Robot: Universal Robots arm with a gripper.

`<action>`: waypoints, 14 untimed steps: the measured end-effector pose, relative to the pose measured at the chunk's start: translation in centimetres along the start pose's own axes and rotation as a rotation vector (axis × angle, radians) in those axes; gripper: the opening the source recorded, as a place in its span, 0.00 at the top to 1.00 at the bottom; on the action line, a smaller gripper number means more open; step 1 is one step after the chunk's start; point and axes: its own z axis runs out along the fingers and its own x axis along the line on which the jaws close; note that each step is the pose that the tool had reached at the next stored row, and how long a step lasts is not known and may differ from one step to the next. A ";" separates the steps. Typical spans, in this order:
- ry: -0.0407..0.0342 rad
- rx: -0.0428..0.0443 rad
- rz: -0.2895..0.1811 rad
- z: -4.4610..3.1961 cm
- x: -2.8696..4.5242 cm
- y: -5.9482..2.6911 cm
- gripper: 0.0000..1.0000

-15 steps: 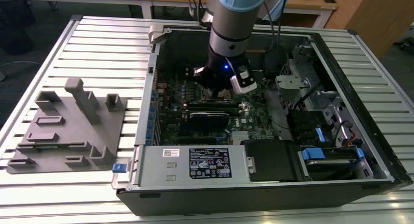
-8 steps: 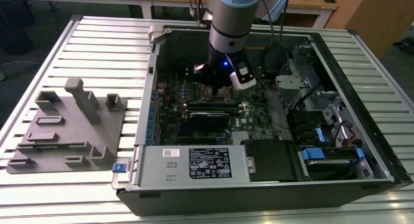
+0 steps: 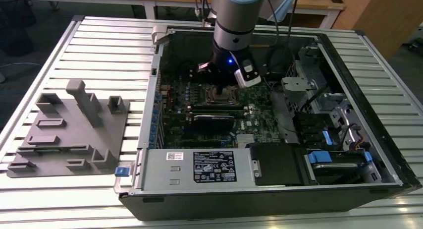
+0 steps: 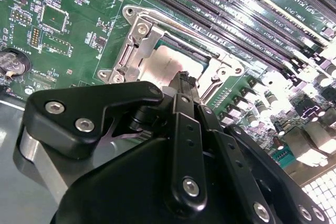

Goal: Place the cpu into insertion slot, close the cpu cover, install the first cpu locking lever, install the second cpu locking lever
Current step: 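Install the second cpu locking lever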

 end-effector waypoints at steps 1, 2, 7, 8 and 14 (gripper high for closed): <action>0.0000 0.0000 0.000 0.00 0.00 0.00 0.89; -0.0001 0.0000 0.000 0.00 0.00 0.00 0.89; 0.0000 0.0001 0.000 0.00 0.00 0.01 0.89; -0.0001 0.0000 0.000 0.00 0.00 0.01 0.89; -0.0194 -0.0003 -0.002 -0.01 0.02 0.01 0.89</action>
